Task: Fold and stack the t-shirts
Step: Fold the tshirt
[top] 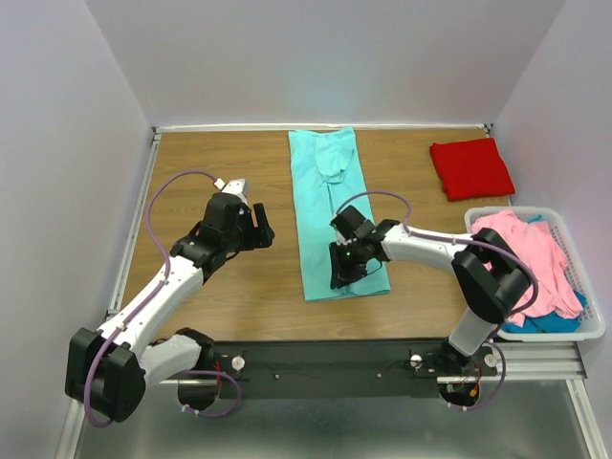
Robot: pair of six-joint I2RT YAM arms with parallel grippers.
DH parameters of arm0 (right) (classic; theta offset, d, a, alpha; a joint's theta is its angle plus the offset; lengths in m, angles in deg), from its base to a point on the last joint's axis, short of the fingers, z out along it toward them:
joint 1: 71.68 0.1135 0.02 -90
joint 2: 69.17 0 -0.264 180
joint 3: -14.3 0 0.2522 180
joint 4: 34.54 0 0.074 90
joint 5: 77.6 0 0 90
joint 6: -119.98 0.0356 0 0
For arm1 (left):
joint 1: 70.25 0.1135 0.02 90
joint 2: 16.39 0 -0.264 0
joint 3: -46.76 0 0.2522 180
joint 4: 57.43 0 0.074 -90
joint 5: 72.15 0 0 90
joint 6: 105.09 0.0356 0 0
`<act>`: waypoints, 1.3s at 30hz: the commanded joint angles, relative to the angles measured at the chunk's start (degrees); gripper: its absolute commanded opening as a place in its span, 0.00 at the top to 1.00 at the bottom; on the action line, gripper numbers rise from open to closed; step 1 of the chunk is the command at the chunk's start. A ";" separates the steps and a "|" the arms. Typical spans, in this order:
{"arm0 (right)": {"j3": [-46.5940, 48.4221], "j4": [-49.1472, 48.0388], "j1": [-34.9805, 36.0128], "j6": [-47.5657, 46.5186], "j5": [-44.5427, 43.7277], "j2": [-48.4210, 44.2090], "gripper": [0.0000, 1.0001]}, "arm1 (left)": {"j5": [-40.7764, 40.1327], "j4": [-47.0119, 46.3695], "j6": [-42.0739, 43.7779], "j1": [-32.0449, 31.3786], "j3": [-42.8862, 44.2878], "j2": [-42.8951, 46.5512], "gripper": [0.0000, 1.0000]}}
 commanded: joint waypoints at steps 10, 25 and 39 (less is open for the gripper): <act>-6.40 -0.70 -2.59 1.97 -2.00 -1.50 0.70 | 3.13 6.09 -3.13 -2.33 -0.11 1.65 0.23; -2.10 5.36 -2.50 -1.11 -11.67 -10.90 0.65 | 4.28 7.23 -4.01 -7.78 1.56 -3.62 0.23; -0.78 8.53 -2.50 -2.08 -15.99 -4.06 0.62 | 4.54 7.23 -3.83 -8.31 1.82 -5.12 0.23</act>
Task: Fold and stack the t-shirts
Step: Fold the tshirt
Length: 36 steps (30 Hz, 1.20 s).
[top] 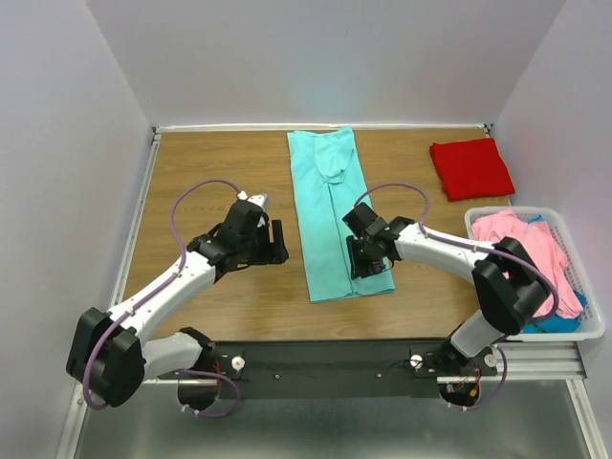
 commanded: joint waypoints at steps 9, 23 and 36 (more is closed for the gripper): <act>4.08 -2.90 0.41 -0.04 10.13 7.34 0.62 | 1.35 0.74 1.00 -0.42 1.32 -1.06 0.23; 5.23 -4.85 0.67 1.54 8.30 6.03 0.62 | 1.17 2.59 1.88 -0.51 1.32 -0.71 0.23; -3.03 7.82 -6.53 1.89 -6.93 -8.82 0.61 | 1.70 5.58 1.00 -2.34 4.30 -5.28 0.23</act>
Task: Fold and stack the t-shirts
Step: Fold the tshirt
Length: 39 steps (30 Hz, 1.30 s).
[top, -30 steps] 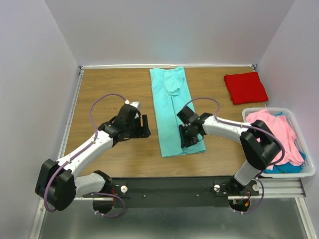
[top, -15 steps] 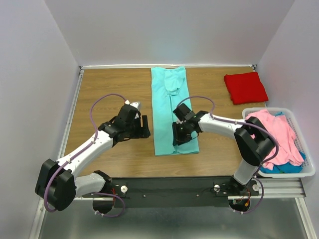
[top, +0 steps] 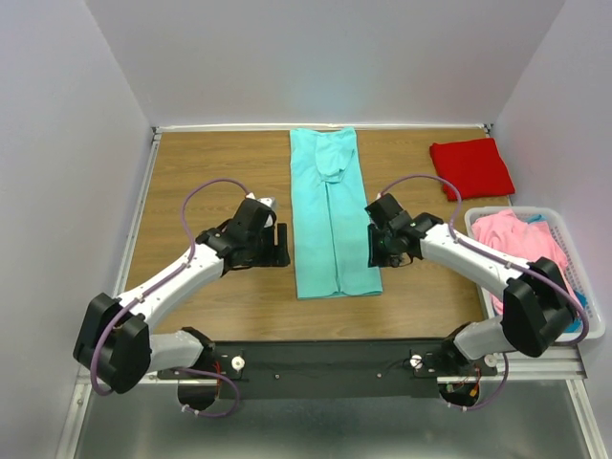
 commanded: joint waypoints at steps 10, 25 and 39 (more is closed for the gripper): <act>-8.46 1.29 -3.26 0.89 1.42 -0.19 0.62 | 1.33 1.36 -0.81 -6.92 4.58 -6.35 0.23; -12.24 -2.40 -3.26 0.63 4.86 3.86 0.63 | -0.52 3.55 -1.08 -11.76 8.27 -13.21 0.24; -12.59 -2.41 -3.26 -1.04 4.42 3.16 0.94 | -6.58 10.49 -3.98 -13.52 11.00 -17.95 0.28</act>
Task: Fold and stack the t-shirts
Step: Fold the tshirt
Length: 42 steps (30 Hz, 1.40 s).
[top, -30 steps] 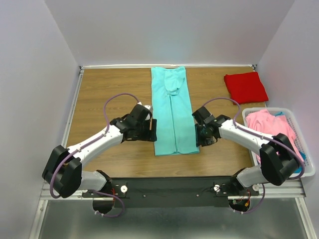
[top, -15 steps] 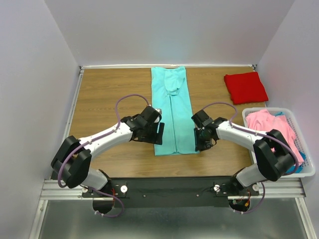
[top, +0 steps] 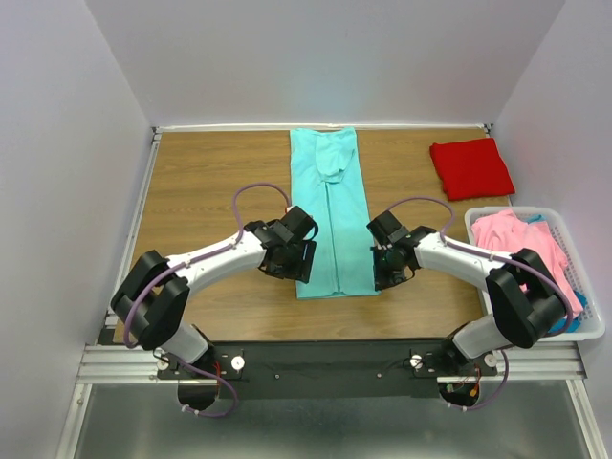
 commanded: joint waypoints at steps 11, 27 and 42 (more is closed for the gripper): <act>-2.01 -0.18 0.09 -2.69 -0.95 0.29 0.94 | -3.24 4.99 -4.45 -3.08 5.11 -10.19 0.41; -2.63 -1.15 0.09 -3.13 -0.69 -0.06 0.94 | -4.03 6.31 -6.12 -5.90 5.91 -16.62 0.60; -2.19 -1.06 0.09 -3.13 -0.69 -0.94 0.94 | -6.22 9.39 -10.59 -6.16 5.56 -13.28 0.56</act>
